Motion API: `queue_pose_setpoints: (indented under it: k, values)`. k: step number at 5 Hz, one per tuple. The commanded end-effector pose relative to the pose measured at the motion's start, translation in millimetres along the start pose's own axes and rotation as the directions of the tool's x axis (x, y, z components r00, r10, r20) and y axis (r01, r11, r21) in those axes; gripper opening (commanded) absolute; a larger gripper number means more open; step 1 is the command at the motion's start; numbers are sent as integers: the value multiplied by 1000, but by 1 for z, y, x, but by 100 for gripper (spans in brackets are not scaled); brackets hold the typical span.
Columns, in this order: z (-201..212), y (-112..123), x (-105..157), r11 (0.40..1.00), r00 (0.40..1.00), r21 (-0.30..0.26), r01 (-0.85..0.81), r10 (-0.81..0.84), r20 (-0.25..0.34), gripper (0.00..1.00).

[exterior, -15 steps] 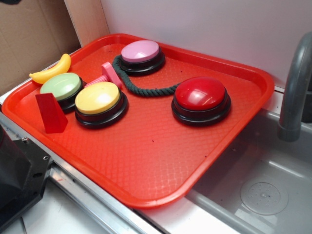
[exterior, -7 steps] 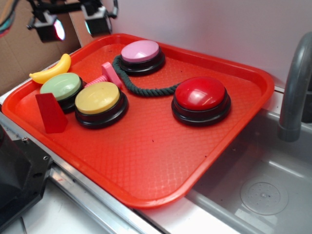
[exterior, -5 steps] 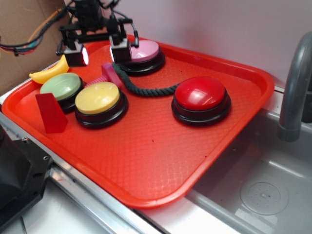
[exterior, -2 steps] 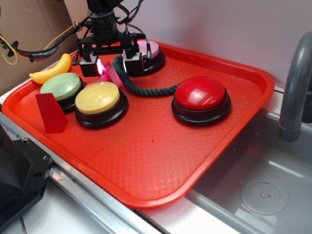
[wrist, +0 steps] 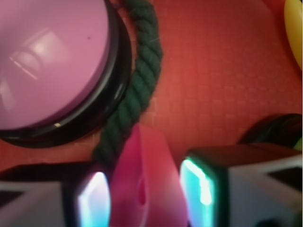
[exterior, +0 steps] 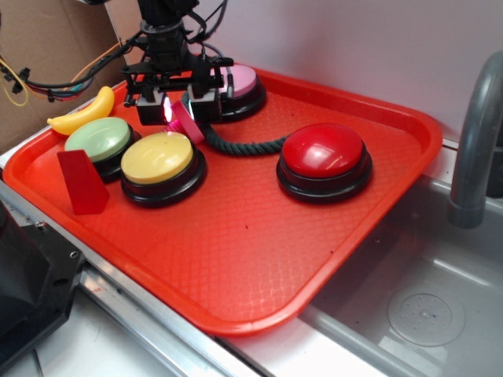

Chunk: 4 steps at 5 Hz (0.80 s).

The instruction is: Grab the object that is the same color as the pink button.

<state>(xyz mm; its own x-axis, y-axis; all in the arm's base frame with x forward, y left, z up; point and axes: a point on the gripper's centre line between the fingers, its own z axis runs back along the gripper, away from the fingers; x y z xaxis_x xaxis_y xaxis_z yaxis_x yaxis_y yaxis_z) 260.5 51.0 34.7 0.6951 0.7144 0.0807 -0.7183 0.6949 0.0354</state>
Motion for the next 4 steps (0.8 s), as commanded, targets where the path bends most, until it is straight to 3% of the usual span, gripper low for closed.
queue_pose_setpoints:
  k: [1,2,3,4]
  values:
    - [8,4,1,1000,999,-28,13,-12,32,19]
    - [20,4,1,999,998,-43,20,-18,57,18]
    - [49,6,3,994,997,-97,42,-35,74,4]
    - [79,8,2,989,993,-109,101,-93,69,0]
